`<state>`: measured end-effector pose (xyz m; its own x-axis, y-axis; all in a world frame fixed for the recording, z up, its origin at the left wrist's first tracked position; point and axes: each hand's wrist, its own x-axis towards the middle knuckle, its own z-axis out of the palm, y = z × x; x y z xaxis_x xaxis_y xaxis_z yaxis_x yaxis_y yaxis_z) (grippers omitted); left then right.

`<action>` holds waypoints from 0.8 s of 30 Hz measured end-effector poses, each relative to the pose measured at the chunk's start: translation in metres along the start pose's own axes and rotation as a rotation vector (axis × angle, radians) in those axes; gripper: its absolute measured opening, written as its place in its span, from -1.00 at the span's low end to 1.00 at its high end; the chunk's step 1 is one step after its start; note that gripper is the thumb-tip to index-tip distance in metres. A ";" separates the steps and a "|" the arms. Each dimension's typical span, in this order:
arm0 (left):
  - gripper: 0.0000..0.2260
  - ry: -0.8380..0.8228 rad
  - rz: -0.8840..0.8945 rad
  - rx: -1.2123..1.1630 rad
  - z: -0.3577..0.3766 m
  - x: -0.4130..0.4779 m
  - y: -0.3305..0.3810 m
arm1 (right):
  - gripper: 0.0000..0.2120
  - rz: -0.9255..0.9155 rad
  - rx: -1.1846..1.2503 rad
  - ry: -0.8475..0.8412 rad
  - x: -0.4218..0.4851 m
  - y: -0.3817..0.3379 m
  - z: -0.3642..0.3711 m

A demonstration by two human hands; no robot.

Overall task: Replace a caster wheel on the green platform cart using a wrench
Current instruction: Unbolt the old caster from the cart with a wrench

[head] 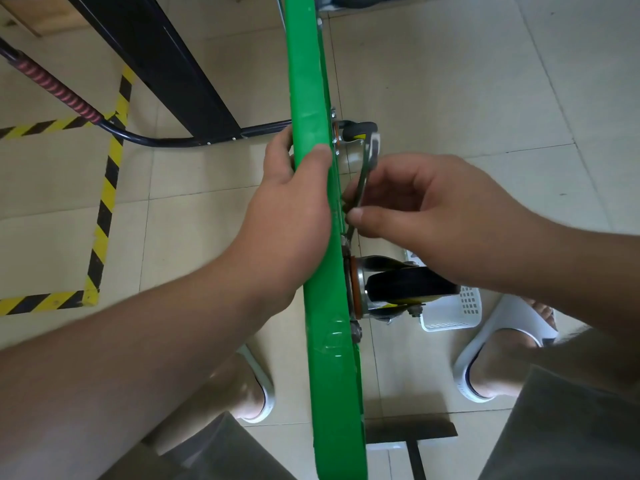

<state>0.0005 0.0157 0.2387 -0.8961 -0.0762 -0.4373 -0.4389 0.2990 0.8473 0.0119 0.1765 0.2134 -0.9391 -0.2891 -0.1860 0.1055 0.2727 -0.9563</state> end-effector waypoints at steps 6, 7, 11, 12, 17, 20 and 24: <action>-0.69 -0.016 -0.021 -0.038 0.001 -0.001 0.001 | -0.86 0.117 0.131 0.152 0.026 0.000 -0.015; -0.69 -0.019 -0.020 -0.037 0.001 -0.001 0.001 | -0.86 0.152 0.156 0.171 0.031 0.000 -0.016; -0.67 -0.021 -0.030 -0.033 0.001 0.000 0.001 | -0.82 0.266 0.195 0.198 0.046 0.005 -0.017; -0.67 -0.021 -0.030 -0.031 0.001 0.000 0.001 | -0.82 0.292 0.196 0.197 0.050 0.008 -0.016; -0.68 -0.011 -0.021 -0.032 0.000 0.001 -0.001 | -0.79 0.400 0.190 0.144 0.058 0.018 -0.010; -0.68 -0.018 -0.021 -0.033 0.001 0.002 -0.002 | -0.80 0.415 0.177 0.121 0.060 0.023 -0.004; -0.71 -0.014 -0.019 -0.032 0.001 0.002 -0.002 | -0.78 0.425 0.178 0.092 0.061 0.023 0.002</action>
<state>-0.0002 0.0155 0.2362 -0.8869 -0.0685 -0.4569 -0.4575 0.2674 0.8480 -0.0422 0.1631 0.1792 -0.8245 -0.1013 -0.5567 0.5342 0.1851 -0.8248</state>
